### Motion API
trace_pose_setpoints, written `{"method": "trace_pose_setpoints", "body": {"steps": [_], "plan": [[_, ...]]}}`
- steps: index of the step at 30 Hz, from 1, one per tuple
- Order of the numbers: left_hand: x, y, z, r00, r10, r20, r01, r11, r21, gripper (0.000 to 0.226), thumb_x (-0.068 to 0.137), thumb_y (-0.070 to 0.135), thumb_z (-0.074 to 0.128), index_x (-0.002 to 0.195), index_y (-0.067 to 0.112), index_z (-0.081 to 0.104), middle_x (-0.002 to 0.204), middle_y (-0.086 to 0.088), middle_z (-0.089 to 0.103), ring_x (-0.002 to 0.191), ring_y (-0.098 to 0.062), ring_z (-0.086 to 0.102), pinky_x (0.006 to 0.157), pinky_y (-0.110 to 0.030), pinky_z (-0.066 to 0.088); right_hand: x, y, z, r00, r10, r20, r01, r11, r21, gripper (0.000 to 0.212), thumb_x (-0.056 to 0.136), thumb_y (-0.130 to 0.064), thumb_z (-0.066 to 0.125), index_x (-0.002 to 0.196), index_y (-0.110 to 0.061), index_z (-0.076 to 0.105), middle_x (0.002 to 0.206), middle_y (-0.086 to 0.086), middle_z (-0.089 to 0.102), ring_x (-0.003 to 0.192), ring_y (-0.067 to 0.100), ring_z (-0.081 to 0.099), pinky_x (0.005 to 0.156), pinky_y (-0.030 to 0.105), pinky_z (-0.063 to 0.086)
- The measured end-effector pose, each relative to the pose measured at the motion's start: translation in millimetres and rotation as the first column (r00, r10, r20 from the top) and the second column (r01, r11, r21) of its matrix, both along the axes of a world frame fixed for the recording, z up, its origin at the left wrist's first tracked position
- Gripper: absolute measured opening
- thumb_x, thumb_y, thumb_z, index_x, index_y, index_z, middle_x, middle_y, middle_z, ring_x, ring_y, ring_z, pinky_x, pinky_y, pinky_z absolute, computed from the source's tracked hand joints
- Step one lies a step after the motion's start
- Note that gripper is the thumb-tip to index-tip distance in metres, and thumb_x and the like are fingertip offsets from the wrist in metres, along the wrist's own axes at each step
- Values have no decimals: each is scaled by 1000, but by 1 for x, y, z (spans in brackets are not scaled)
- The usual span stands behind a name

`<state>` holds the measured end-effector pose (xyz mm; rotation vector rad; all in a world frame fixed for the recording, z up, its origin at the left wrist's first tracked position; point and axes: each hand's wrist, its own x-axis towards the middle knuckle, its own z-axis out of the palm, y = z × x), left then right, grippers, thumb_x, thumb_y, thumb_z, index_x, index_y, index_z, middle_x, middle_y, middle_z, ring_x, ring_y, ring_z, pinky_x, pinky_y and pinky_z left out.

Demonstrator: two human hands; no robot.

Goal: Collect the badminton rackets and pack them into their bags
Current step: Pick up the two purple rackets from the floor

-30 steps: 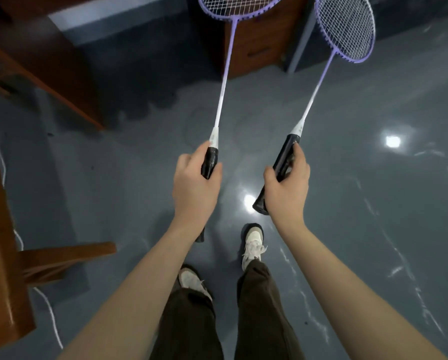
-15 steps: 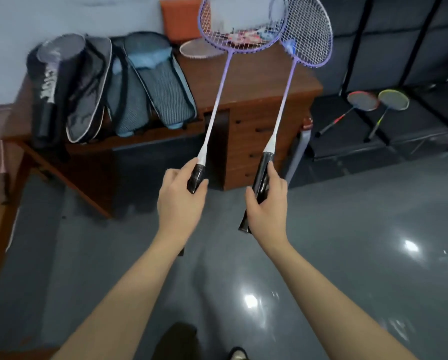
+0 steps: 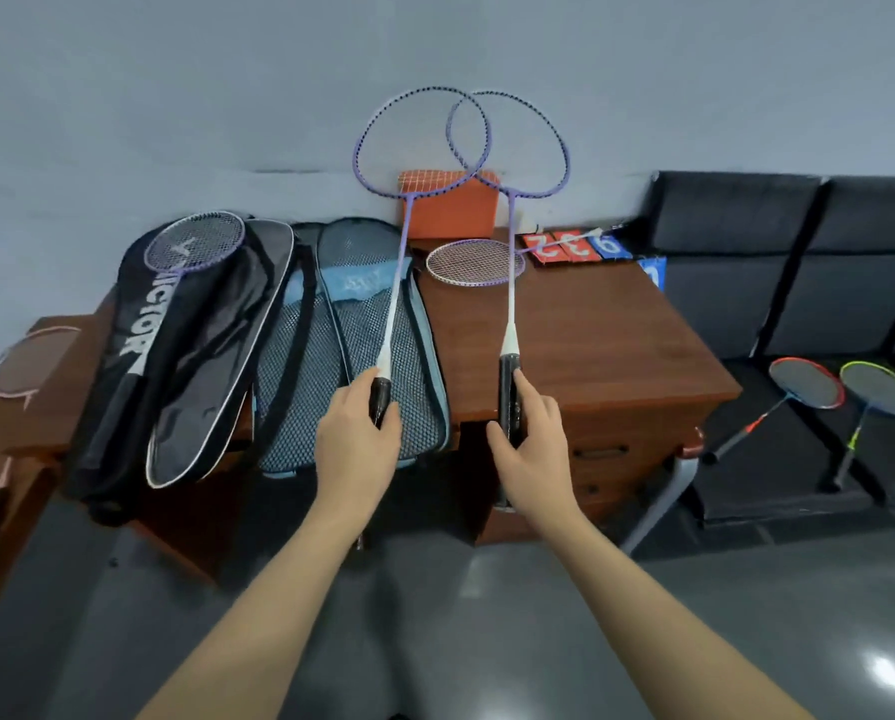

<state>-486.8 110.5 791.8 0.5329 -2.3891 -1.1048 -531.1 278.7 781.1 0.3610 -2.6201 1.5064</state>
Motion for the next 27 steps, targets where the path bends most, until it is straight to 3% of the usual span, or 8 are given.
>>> {"method": "trace_pose_setpoints", "body": {"steps": [3,8,10,12,14,18,22,27], "plan": [[-42,-16,-1,998,65,26,-65,998,-2,43,89,18,57,131,14,46,114,-5,56,103,-21,53,88,-30,39,-46,-12,-1,1000,27,3,-27,1000,12,64,89,-15,57,145,-26,28,115,-5,44,83,-25,44,69,-3,33],[-101,-26,-4,987,143,75,-143,990,-11,44,90,22,57,131,15,45,114,-6,53,103,-25,53,92,-40,43,-113,-22,-4,998,61,6,-61,997,46,65,90,-15,56,146,-25,25,114,-4,45,85,-24,43,68,2,34],[-120,-29,-11,978,183,105,-182,983,-14,46,89,23,57,132,16,45,116,-6,53,104,-26,53,92,-40,41,-138,-24,-8,996,91,-4,-91,994,65,65,90,-17,56,146,-25,25,115,-5,44,85,-21,45,69,9,34],[-134,-29,-20,967,221,123,-219,975,-31,46,89,24,59,132,16,45,116,-7,54,103,-27,53,91,-41,42,-159,-26,-14,994,113,-11,-111,989,95,66,89,-19,56,146,-27,24,116,-4,44,79,-6,49,73,23,42],[-144,-29,-29,959,249,139,-246,969,-37,46,88,24,60,131,18,46,115,-7,53,101,-28,54,89,-41,43,-179,-28,-19,989,145,-24,-141,983,120,66,88,-19,57,146,-28,24,115,-3,44,78,3,49,75,29,46],[-162,-33,-49,934,279,224,-278,960,-37,42,88,26,59,128,20,48,112,-5,52,98,-26,55,85,-39,43,-200,-35,-28,966,256,-26,-249,956,157,67,88,-21,57,146,-29,24,112,-7,44,83,3,49,75,25,45],[-173,-44,-74,898,280,340,-276,959,-62,39,90,30,55,127,20,48,110,-4,54,94,-24,57,81,-39,46,-205,-49,-41,931,363,-27,-352,917,186,67,86,-19,60,144,-30,28,112,-6,46,87,4,52,76,29,49],[-178,-67,-101,866,280,415,-299,954,-21,45,89,27,57,131,13,47,111,-9,54,99,-29,56,84,-40,45,-206,-76,-55,895,445,3,-437,878,196,66,86,-19,60,144,-28,29,117,-5,48,97,4,50,78,26,46]]}}
